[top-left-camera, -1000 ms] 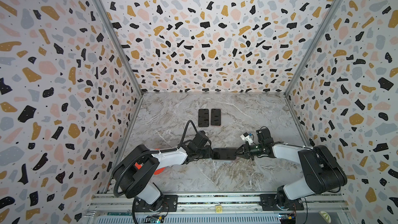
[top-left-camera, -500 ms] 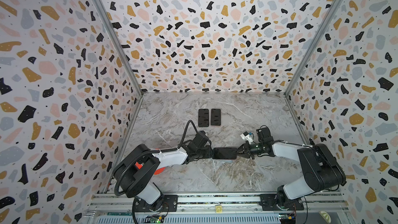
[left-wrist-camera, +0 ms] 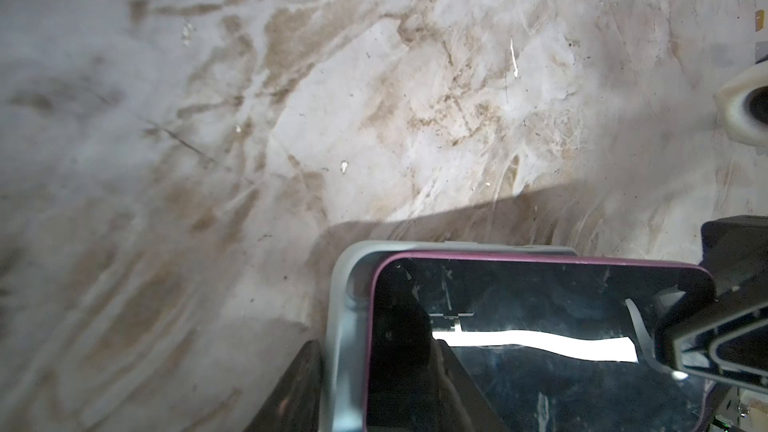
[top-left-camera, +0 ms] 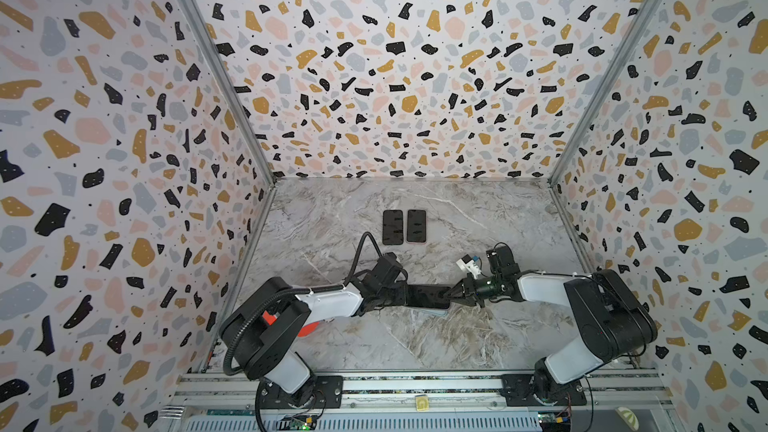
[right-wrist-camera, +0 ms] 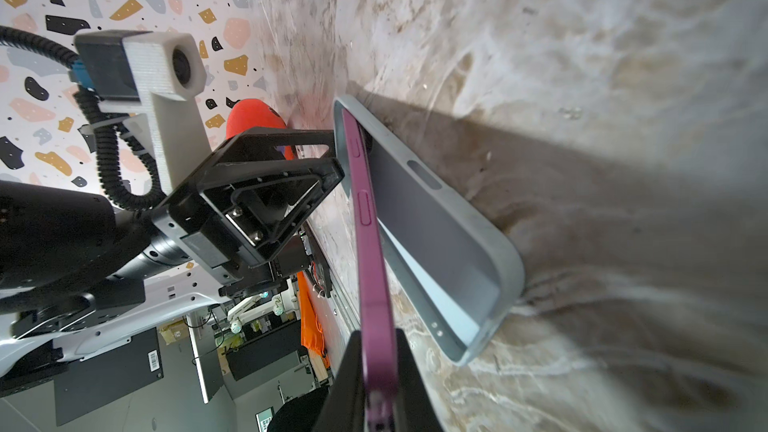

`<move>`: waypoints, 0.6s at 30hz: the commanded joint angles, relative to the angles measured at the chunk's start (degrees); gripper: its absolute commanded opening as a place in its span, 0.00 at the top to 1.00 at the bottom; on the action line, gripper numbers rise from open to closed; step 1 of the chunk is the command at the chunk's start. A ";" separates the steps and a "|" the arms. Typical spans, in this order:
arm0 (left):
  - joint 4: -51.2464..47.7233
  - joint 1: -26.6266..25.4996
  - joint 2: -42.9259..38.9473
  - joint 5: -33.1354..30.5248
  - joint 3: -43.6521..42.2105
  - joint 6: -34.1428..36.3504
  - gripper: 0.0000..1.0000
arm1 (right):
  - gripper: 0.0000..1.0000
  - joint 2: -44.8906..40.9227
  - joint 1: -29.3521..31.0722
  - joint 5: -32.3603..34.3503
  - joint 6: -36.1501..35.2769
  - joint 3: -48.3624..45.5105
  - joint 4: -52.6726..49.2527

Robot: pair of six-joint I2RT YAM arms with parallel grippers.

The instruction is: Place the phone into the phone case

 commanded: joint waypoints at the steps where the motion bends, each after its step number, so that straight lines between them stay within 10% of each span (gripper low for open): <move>1: 2.44 0.24 0.15 0.81 -0.37 0.45 0.57 | 1.00 1.26 1.08 6.44 1.97 -1.19 -3.81; 18: 4.13 0.24 -0.62 1.83 -1.66 -0.57 0.58 | 1.00 4.28 3.17 7.10 5.87 -2.34 0.66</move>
